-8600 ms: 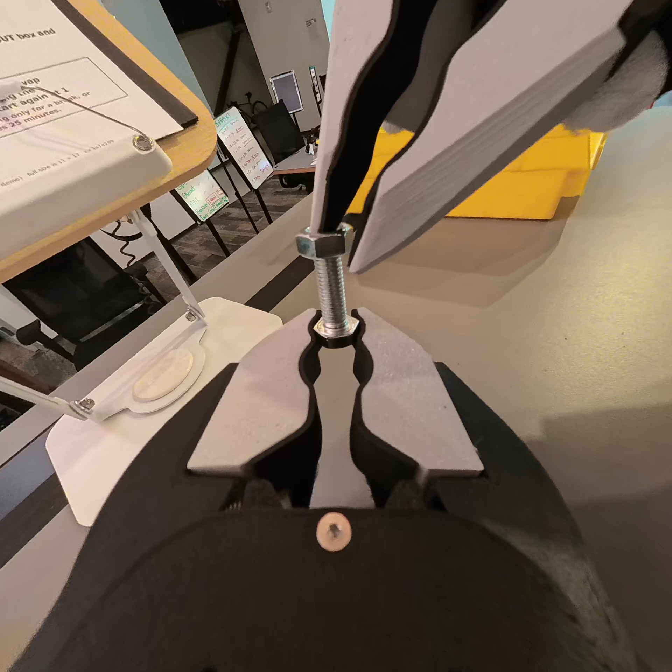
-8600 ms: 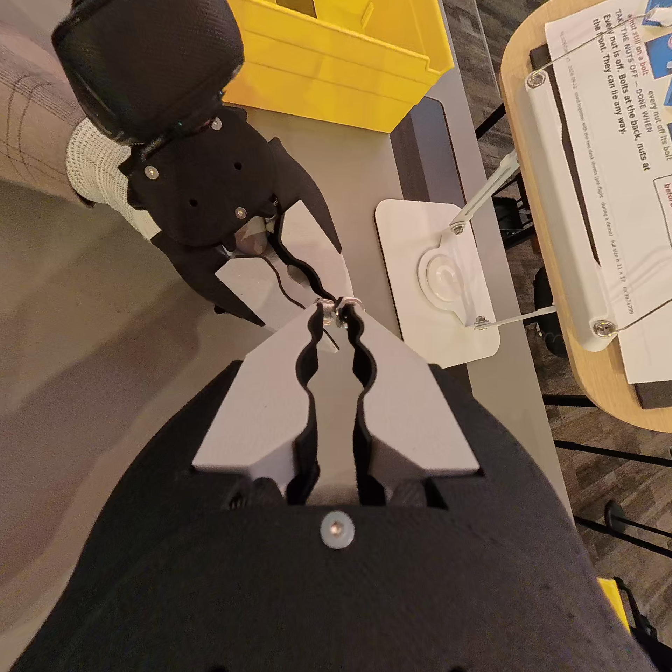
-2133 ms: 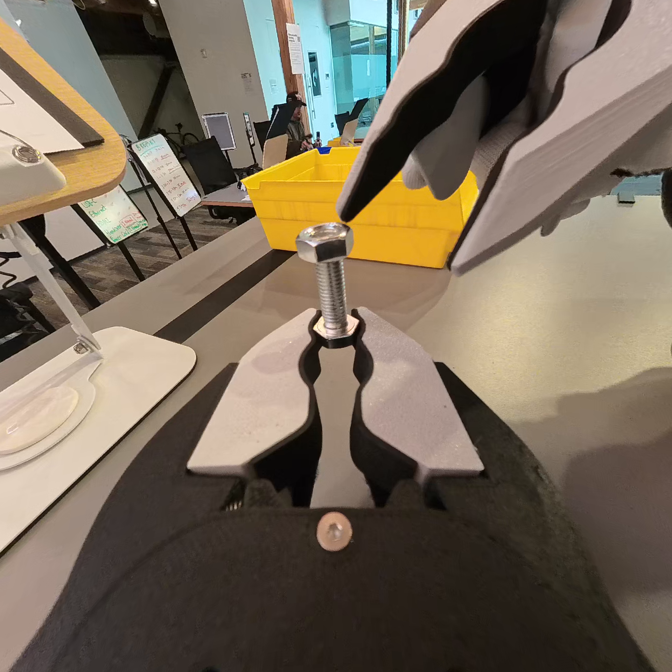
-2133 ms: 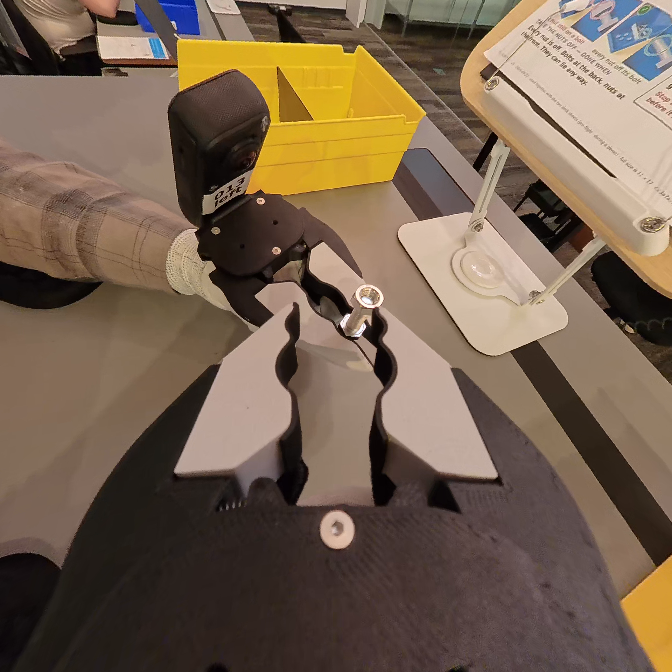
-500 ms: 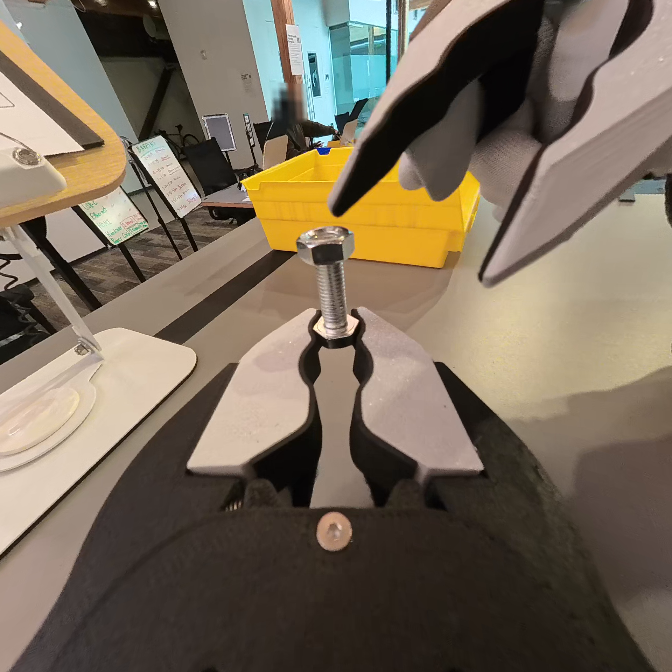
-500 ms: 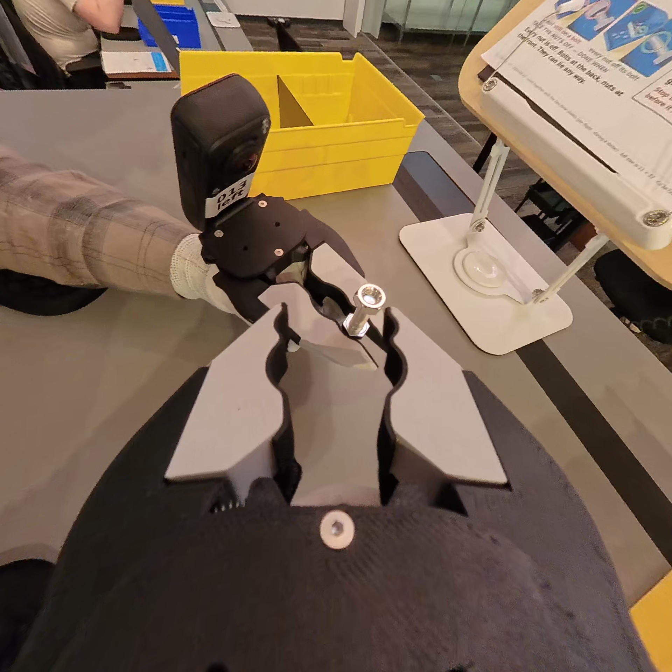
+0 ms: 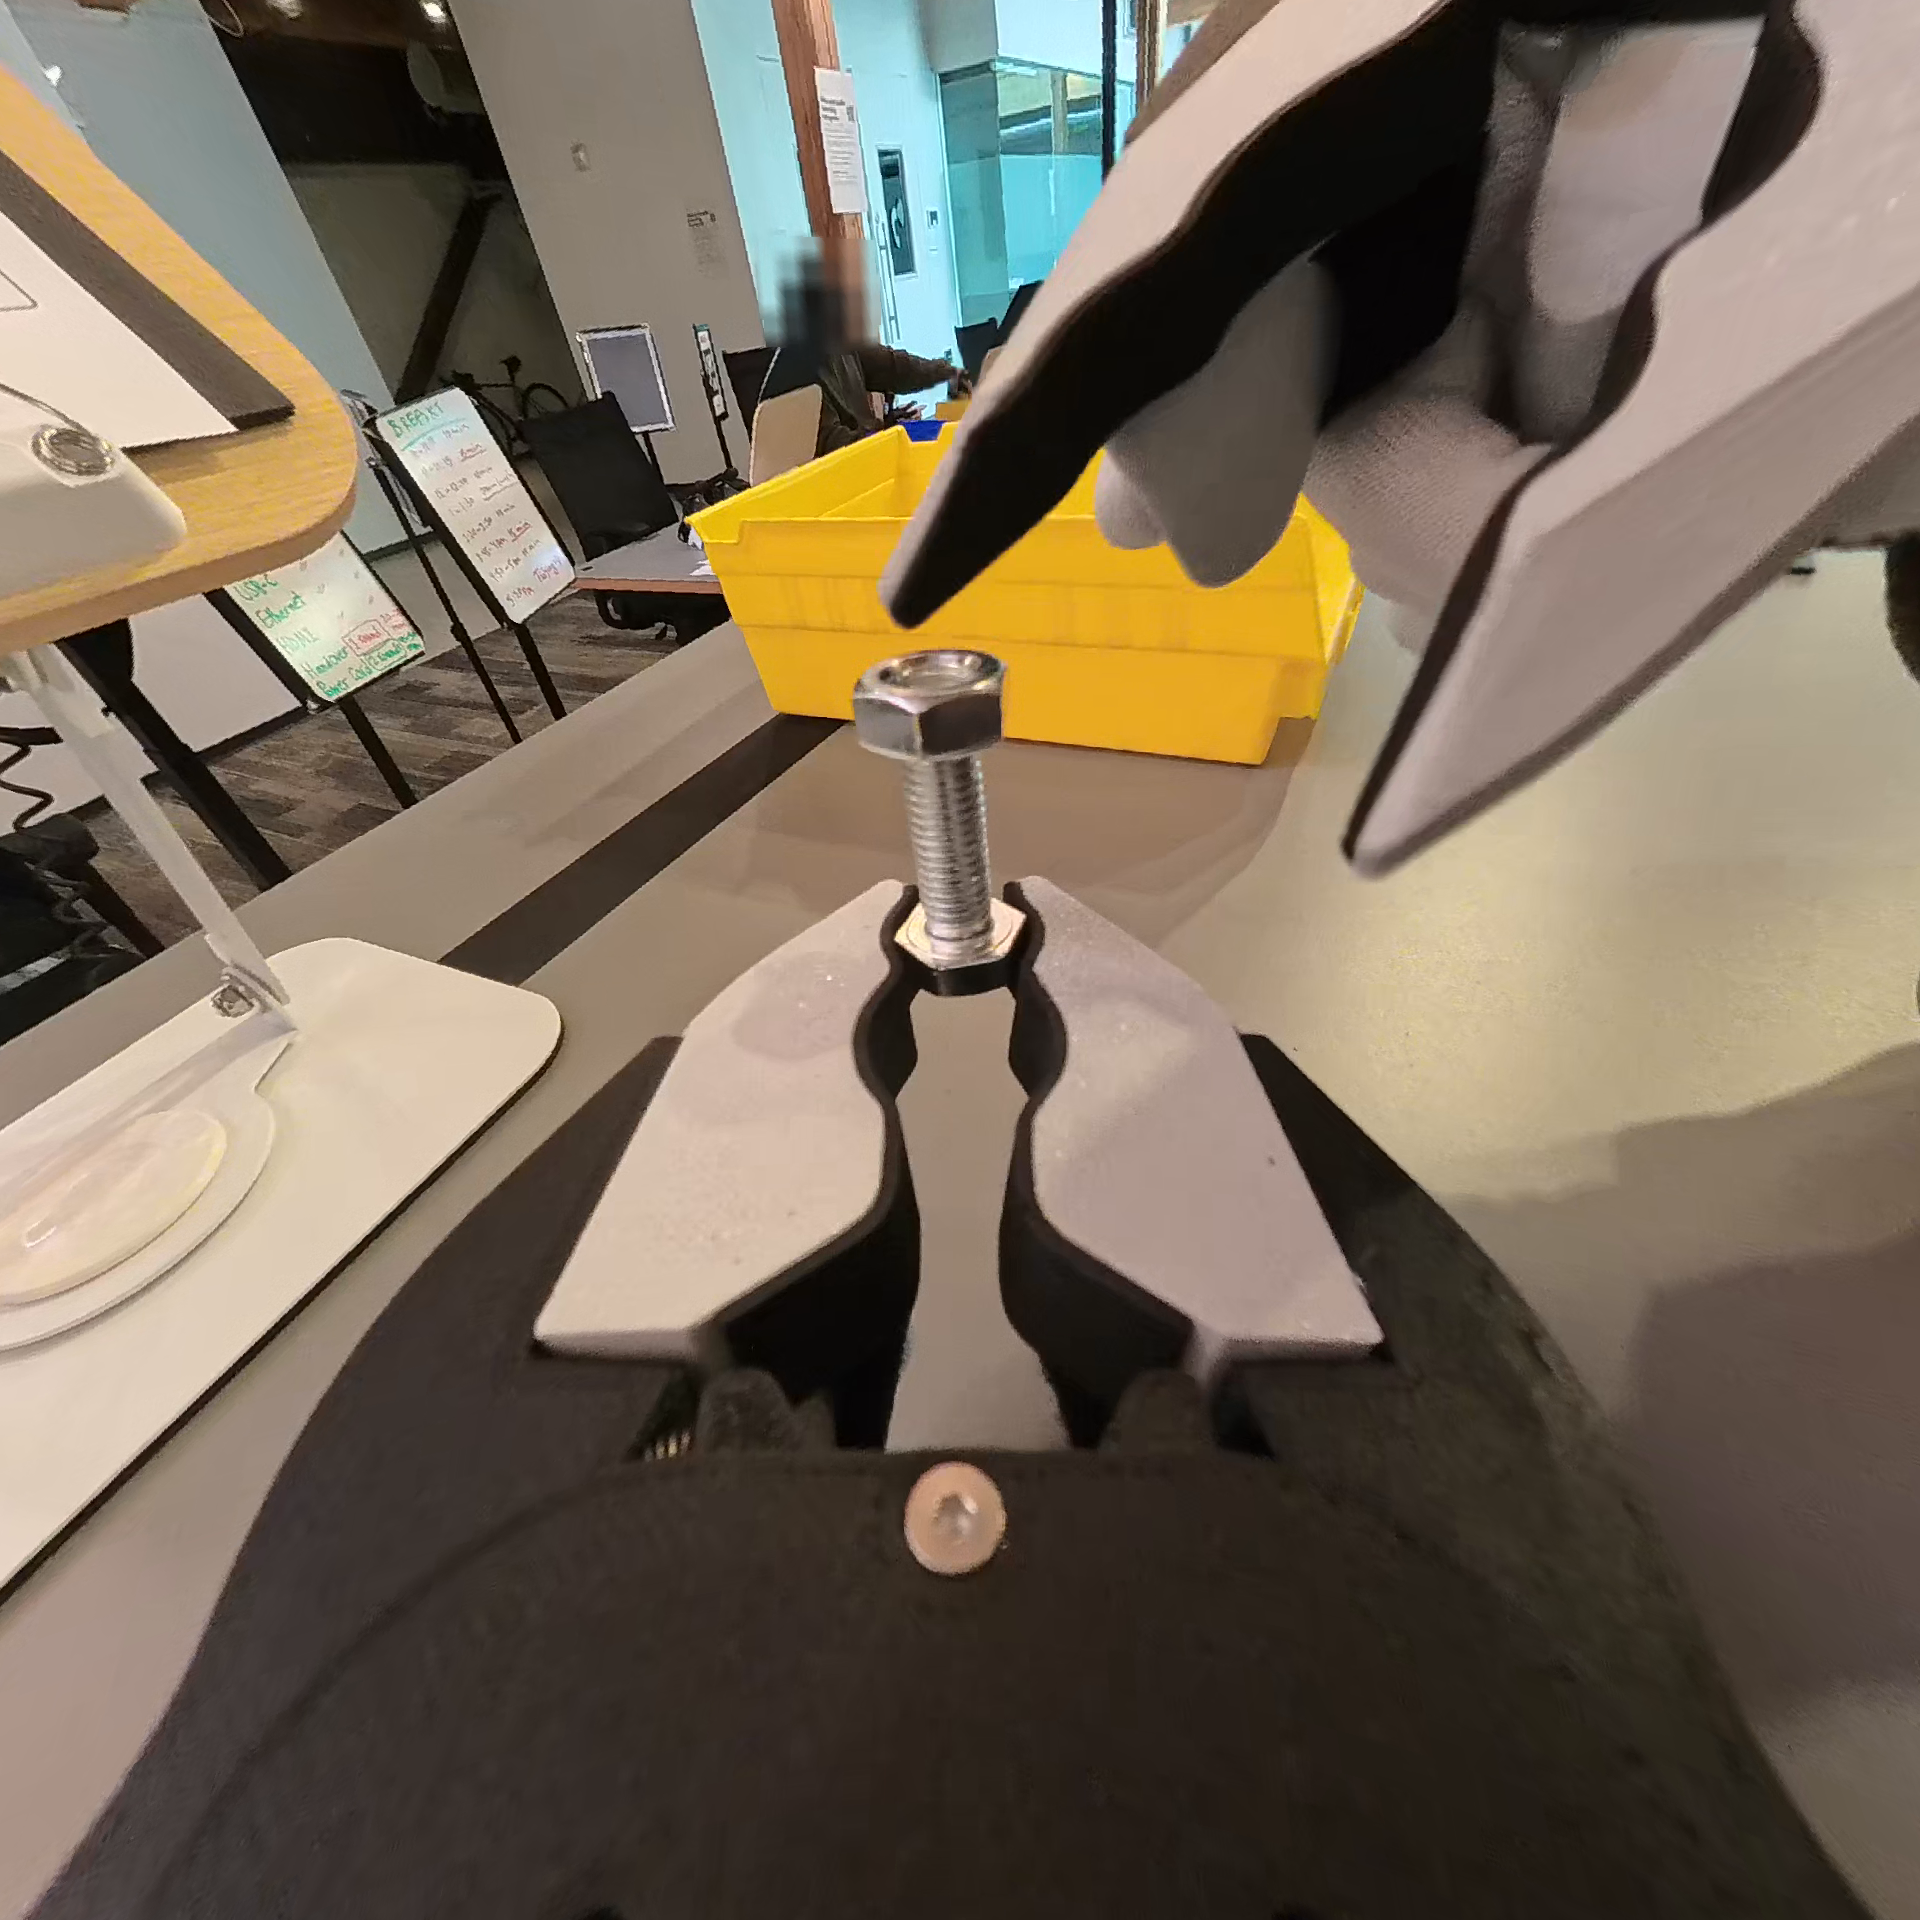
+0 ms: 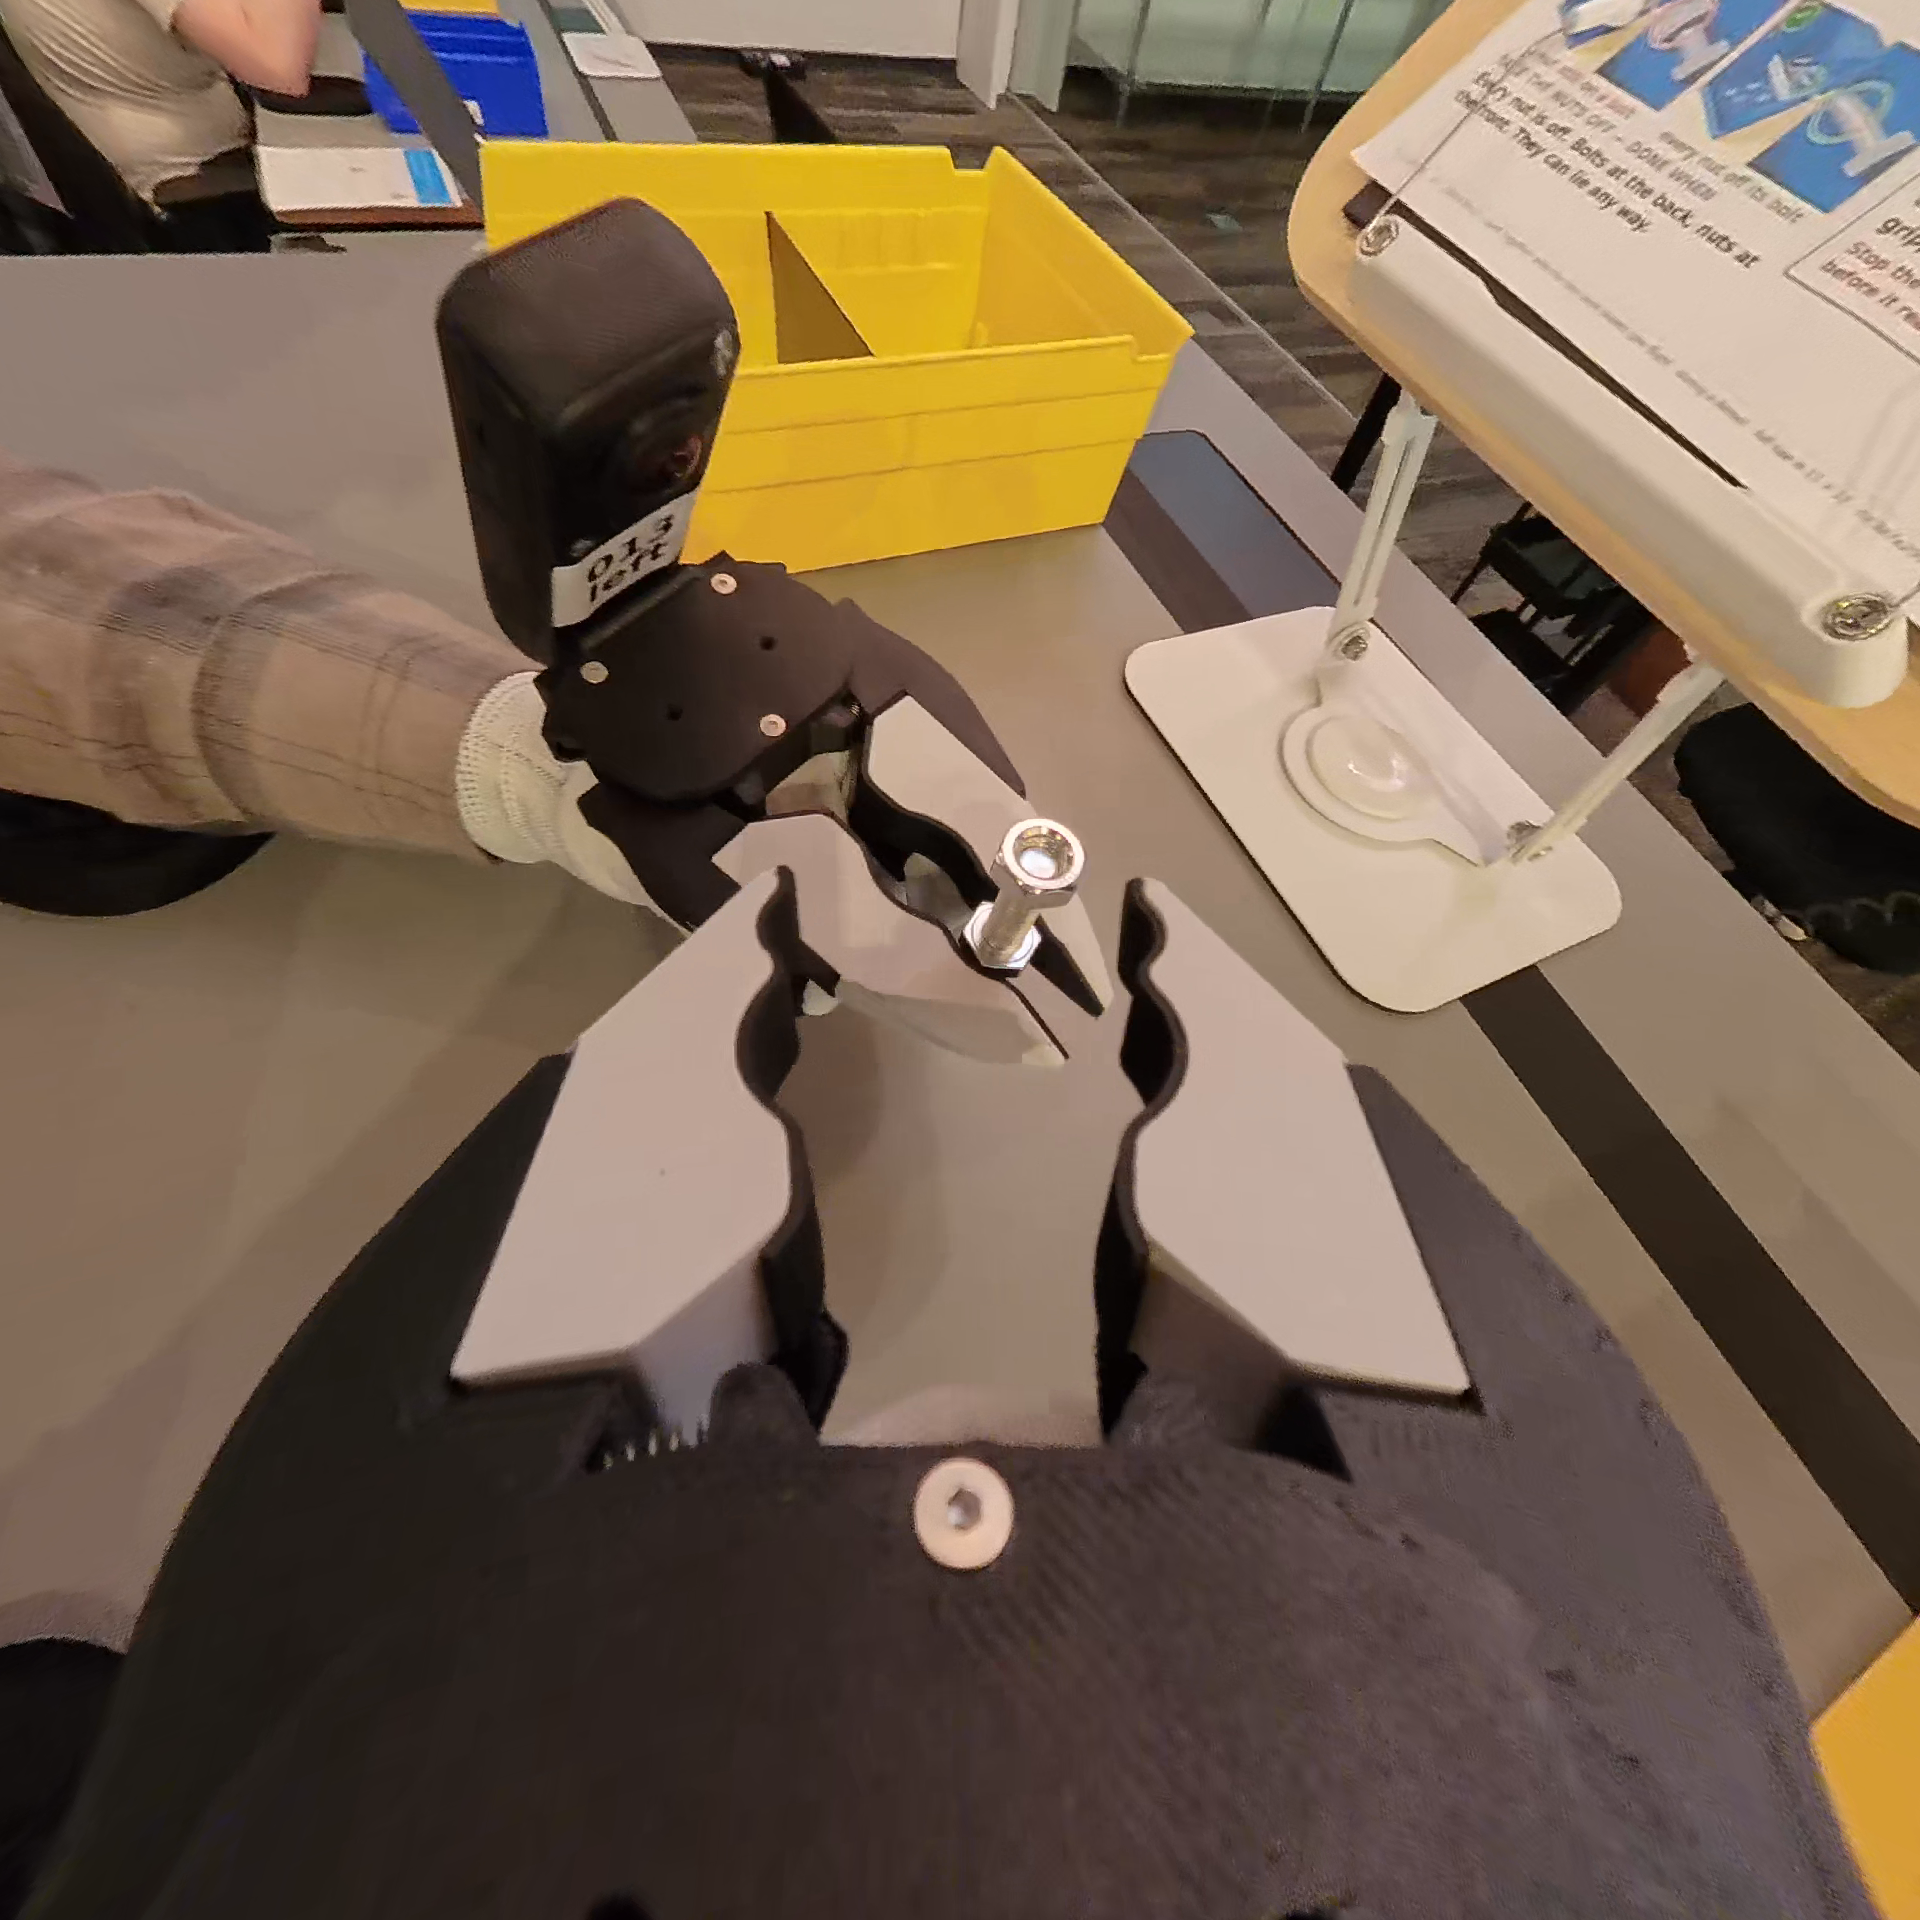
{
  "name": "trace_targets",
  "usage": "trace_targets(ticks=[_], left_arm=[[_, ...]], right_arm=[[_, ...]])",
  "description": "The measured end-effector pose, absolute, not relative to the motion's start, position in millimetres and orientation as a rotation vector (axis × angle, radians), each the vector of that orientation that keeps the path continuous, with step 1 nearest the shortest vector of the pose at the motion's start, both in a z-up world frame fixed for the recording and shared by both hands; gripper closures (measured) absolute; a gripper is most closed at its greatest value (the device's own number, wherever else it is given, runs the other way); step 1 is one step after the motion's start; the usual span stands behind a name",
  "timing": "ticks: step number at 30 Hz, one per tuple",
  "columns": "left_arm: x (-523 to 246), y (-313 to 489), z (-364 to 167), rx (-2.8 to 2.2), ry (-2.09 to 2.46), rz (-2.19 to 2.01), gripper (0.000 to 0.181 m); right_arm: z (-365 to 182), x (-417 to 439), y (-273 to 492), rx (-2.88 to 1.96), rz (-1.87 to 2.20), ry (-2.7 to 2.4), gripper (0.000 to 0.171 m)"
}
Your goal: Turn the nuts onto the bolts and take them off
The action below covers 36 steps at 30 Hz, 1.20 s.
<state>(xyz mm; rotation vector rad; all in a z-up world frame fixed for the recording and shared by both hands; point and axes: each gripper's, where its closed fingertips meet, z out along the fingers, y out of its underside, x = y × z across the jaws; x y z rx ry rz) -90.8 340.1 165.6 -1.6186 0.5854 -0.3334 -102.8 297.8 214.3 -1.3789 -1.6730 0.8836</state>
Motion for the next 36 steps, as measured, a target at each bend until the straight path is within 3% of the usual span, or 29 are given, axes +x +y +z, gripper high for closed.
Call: trace_targets(ticks=[5, 7, 8, 11, 14, 17, 20, 22, 24, 27, 29, 32, 34, 35, 36], left_arm=[[-92.7, 340.6, 165.9, -1.620, 0.579, -0.331, 0.167], [-93.2, 340.9, 165.6, -1.622, 0.577, -0.332, 0.167], [-92.9, 340.8, 165.7, -1.621, 0.578, -0.332, 0.167], [-91.4, 340.6, 165.2, -1.621, 0.583, -0.332, 0.167], [-90.8, 340.3, 165.5, -1.620, 0.583, -0.334, 0.167], [-91.2, 340.4, 165.7, -1.619, 0.582, -0.333, 0.167], [-91.7, 340.5, 165.7, -1.620, 0.580, -0.331, 0.167], [-92.3, 340.8, 166.2, -1.619, 0.575, -0.333, 0.167], [-92.1, 340.5, 166.2, -1.618, 0.577, -0.333, 0.167], [-90.3, 340.2, 166.2, -1.617, 0.581, -0.335, 0.167], [-89.4, 339.8, 166.5, -1.615, 0.583, -0.338, 0.167], [-90.0, 340.1, 166.4, -1.617, 0.581, -0.336, 0.167], [-91.0, 340.4, 166.6, -1.618, 0.578, -0.334, 0.167], [-91.4, 340.6, 166.5, -1.620, 0.576, -0.334, 0.167], [-91.5, 340.6, 166.5, -1.620, 0.576, -0.334, 0.167]], right_arm=[[211.5, -103.5, 289.2, -1.354, 0.895, -1.703, 0.118], [211.6, -99.3, 282.3, -1.342, 0.933, -1.743, 0.141], [212.6, -98.6, 283.5, -1.345, 0.931, -1.737, 0.142], [214.9, -98.6, 290.0, -1.357, 0.917, -1.709, 0.138], [214.8, -102.0, 296.3, -1.375, 0.897, -1.665, 0.112], [210.2, -103.8, 293.8, -1.378, 0.898, -1.678, 0.111], [210.8, -103.1, 288.7, -1.369, 0.914, -1.692, 0.117], [213.2, -99.4, 279.2, -1.337, 0.958, -1.732, 0.139], [216.3, -96.9, 277.6, -1.334, 0.981, -1.733, 0.148], [217.5, -97.9, 289.0, -1.359, 0.944, -1.686, 0.138], [215.5, -99.9, 294.8, -1.376, 0.917, -1.660, 0.118], [212.2, -101.4, 290.7, -1.371, 0.916, -1.678, 0.116], [213.8, -100.4, 284.2, -1.353, 0.944, -1.696, 0.121], [216.1, -97.5, 272.6, -1.314, 1.011, -1.740, 0.146], [220.1, -95.4, 264.7, -1.289, 1.069, -1.756, 0.157]])
